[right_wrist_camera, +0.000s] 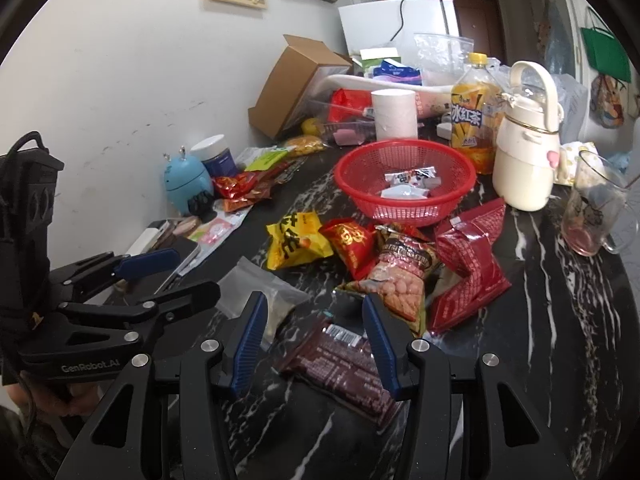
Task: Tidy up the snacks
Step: 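Withdraw both grippers from the basket back toward the snack pile, then grasp the yellow-black SHENG bag with the left gripper while the right grasps a red gold-print packet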
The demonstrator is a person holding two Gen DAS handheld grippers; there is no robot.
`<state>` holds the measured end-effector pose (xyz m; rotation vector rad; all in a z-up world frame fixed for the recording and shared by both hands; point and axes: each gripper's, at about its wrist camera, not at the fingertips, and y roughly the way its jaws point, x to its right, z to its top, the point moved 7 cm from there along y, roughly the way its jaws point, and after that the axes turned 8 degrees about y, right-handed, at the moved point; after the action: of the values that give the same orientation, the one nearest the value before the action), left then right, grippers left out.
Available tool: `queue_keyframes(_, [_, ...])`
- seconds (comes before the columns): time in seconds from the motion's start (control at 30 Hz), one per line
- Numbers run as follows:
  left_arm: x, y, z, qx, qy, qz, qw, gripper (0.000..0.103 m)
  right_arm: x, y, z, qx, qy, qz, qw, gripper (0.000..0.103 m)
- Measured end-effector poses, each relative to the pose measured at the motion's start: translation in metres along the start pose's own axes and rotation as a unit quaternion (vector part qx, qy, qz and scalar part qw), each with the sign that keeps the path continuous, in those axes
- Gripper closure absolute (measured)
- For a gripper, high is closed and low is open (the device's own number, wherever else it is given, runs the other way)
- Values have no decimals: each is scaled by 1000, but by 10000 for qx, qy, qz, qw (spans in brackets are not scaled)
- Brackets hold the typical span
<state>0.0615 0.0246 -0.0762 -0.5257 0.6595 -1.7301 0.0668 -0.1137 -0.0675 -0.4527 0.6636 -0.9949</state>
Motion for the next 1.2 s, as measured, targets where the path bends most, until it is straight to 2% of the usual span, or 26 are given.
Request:
queue_keyframes(0.13, [-7, 10, 14, 9, -5, 62, 10000, 32, 4, 10, 11, -52, -140, -24, 9999, 54])
queue_keyframes(0.3, [-19, 31, 36, -125, 84, 395, 9991, 32, 14, 27, 29, -135, -374, -210, 9990, 54])
queue_keyframes(0.53, [-23, 63, 65, -114, 168, 441, 9988, 32, 36, 55, 52, -144, -146, -259, 9995, 54])
queue_keyframes(0.63, [-26, 75, 72, -143, 239, 637, 9976, 32, 45, 67, 58, -287, -36, -222, 9993, 54])
queue_keyframes(0.73, [-28, 88, 72, -221, 314, 688, 9969, 32, 50, 77, 61, -355, -93, -301, 9989, 54])
queue_keyframes(0.87, [-33, 107, 61, -511, 266, 581, 9966, 32, 51, 86, 60, -363, -223, -322, 9986, 55])
queue_keyframes(1.03, [-35, 121, 48, -832, 134, 390, 9957, 32, 42, 92, 54, -383, -671, -496, 9958, 55])
queue_keyframes(1.2, [-42, 131, 41, -1091, 36, 478, 9929, 32, 32, 98, 51, -565, -808, -307, 9947, 55])
